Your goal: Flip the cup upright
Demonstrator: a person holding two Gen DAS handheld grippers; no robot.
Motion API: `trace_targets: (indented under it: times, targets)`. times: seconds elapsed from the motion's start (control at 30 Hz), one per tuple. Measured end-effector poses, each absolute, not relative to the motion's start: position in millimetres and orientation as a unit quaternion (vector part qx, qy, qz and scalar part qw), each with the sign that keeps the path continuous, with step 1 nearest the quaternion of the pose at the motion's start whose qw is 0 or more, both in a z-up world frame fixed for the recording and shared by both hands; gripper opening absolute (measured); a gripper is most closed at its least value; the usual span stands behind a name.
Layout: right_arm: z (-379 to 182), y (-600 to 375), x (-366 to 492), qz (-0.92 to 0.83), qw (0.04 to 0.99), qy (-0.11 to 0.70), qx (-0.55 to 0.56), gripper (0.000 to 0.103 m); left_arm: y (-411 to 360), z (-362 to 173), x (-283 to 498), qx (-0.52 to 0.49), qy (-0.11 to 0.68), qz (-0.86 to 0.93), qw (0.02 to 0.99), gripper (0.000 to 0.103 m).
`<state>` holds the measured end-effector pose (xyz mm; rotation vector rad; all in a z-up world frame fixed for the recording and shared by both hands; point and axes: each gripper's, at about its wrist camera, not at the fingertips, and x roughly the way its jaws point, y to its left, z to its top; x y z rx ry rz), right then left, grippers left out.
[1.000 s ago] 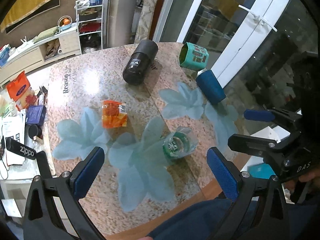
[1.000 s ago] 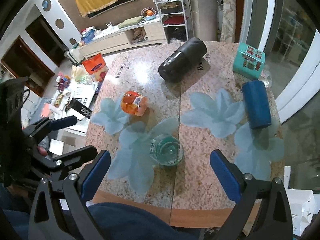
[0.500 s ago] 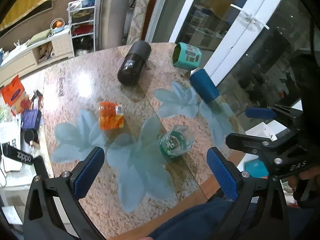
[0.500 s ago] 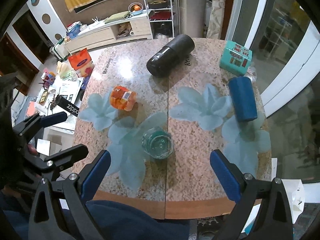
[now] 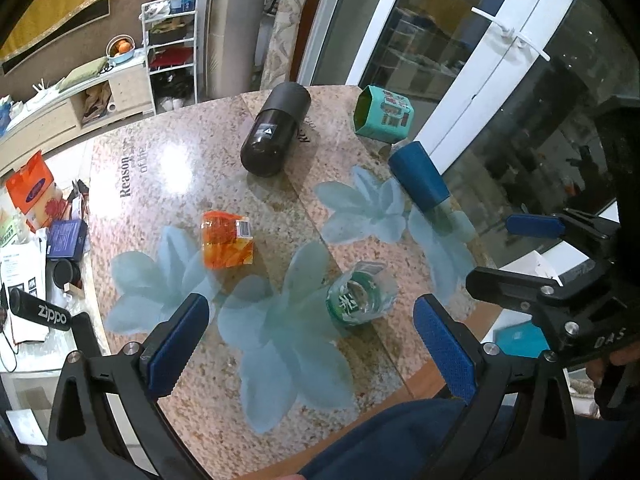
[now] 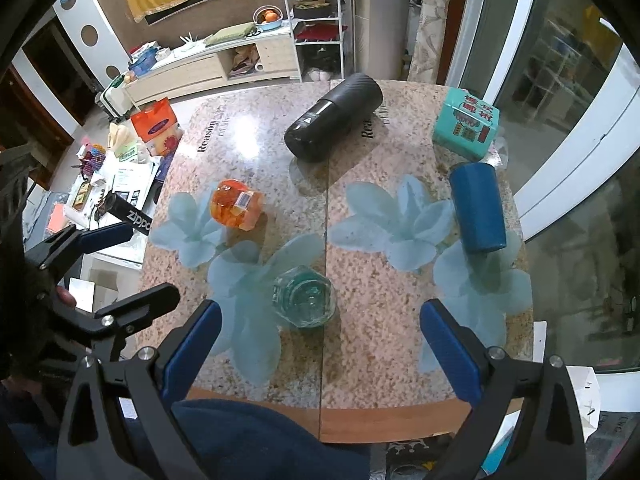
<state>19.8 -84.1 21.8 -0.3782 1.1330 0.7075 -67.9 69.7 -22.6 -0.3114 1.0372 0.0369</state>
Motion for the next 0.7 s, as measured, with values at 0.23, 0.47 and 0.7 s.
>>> trace_targets:
  times: [0.23,0.47,0.7]
  targets:
    - [21.2,-82.0,17.4,0.328,0.767,0.522,-0.176,0.1,70.3,-24.0,-71.1,-0.149,0.493,0.017,0.857,0.103]
    - [21.7,-82.1,16.0,0.329,0.768,0.522,-0.172,0.1,70.6,-25.3,-72.7,-0.155,0.494,0.011,0.856,0.103]
    - [21.1,-81.4,12.7,0.329,0.766,0.524,-0.173,0.1,70.7,-26.5,-73.1,-0.16,0.495,0.012,0.854,0.103]
